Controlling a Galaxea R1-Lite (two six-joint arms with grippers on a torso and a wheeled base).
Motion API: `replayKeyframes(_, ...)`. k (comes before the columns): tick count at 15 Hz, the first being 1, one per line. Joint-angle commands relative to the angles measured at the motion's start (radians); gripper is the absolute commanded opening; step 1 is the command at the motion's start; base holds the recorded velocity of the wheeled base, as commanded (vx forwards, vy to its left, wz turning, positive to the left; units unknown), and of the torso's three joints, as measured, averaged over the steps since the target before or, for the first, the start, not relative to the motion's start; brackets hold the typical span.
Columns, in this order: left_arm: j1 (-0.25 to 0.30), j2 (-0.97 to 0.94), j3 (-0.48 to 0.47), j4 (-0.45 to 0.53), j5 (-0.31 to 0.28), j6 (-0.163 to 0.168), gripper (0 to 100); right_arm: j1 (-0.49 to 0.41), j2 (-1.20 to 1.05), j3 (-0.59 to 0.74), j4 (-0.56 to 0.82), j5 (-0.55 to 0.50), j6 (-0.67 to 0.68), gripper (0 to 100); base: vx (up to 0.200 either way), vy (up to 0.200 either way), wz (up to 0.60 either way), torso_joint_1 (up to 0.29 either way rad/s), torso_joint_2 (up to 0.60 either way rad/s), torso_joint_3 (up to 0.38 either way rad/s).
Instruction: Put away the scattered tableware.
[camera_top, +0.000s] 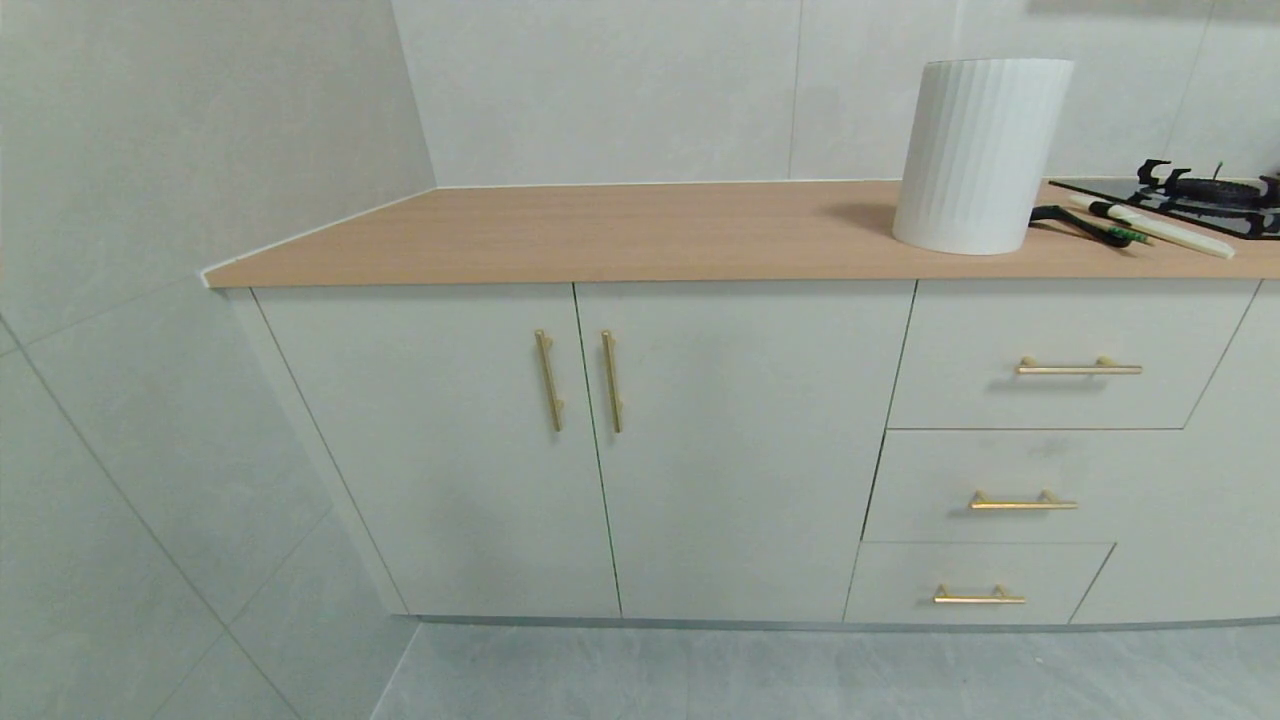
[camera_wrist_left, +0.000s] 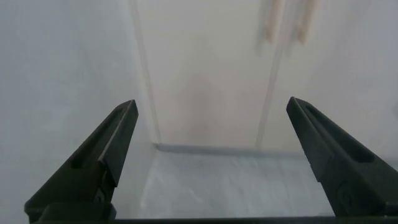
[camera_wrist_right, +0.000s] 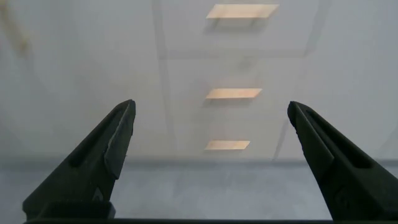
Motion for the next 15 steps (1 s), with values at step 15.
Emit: replayKeyframes(15,0.000,0.000,0.008,0.002,-0.014,-0.008,100,0.004,0.003,0.013,0.009,0.030,0.001,100,0.000,-0.013,0.00,0.000,0.00,0.000)
